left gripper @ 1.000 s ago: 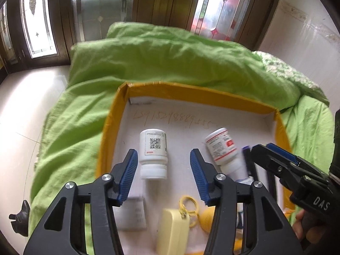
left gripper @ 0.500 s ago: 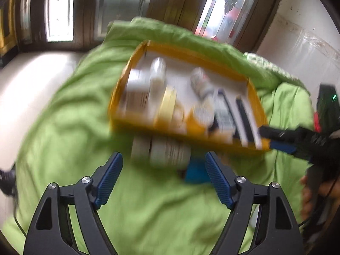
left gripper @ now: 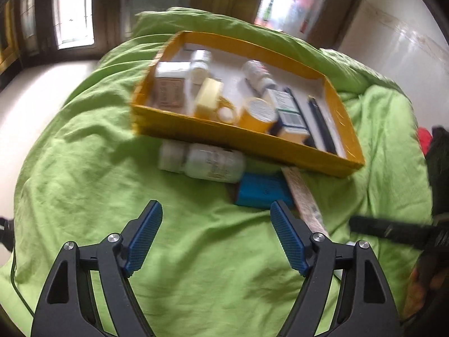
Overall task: Organize rigid objects
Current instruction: 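Grasp the white cream tube with right tool while left moves toward blue battery, then grasp the blue battery pack with the left tool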
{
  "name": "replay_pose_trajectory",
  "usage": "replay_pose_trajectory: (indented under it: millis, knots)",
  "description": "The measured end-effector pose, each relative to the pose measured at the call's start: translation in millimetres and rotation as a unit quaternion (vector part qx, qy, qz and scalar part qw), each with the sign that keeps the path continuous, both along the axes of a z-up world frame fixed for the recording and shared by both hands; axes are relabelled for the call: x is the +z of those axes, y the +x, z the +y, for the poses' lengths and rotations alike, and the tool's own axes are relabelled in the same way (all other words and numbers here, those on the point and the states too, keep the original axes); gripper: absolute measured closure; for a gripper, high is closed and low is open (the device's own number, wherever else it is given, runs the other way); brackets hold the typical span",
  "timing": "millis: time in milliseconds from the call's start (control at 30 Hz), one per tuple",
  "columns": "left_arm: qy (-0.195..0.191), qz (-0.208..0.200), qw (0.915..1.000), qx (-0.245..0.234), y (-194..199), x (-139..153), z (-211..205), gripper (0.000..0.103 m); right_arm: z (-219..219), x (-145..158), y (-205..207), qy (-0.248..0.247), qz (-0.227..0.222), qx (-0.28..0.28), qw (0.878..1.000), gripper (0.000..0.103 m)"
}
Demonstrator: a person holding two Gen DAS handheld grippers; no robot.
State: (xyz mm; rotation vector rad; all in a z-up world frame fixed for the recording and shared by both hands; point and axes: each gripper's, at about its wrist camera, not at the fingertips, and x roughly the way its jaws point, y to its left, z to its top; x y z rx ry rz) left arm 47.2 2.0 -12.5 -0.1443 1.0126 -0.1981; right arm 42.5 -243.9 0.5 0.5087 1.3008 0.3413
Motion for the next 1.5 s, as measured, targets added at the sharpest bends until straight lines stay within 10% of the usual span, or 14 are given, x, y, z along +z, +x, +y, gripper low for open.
replay_pose_trajectory:
  millis: [233,300,400,600,733,1067,1500]
  knots:
    - [0.009,0.016,0.9996,0.022,5,-9,10,0.023,41,-28,26,-0.042,0.017,0.039,0.998,0.048]
    - [0.024,0.010,0.9996,0.006,3,-9,2,0.023,51,-34,31,-0.048,0.019,0.045,0.998,0.075]
    - [0.084,-0.010,0.9951,-0.050,2,-6,-24,0.023,53,-34,29,-0.055,0.017,0.049,0.997,0.075]
    - [0.141,-0.038,0.9705,-0.192,10,-2,-80,0.023,17,-17,17,-0.063,0.013,0.014,0.998,0.075]
    - [0.197,-0.029,0.9374,-0.286,20,-13,-109,0.025,3,-22,20,-0.043,0.030,-0.009,0.999,0.075]
    - [0.248,0.018,0.8895,-0.383,42,-45,-137,0.026,2,-34,25,-0.015,0.051,-0.017,0.998,0.075]
    - [0.120,0.085,0.9407,-0.305,15,-27,-106,0.053,-12,-32,19,-0.009,0.052,-0.021,0.998,0.075]
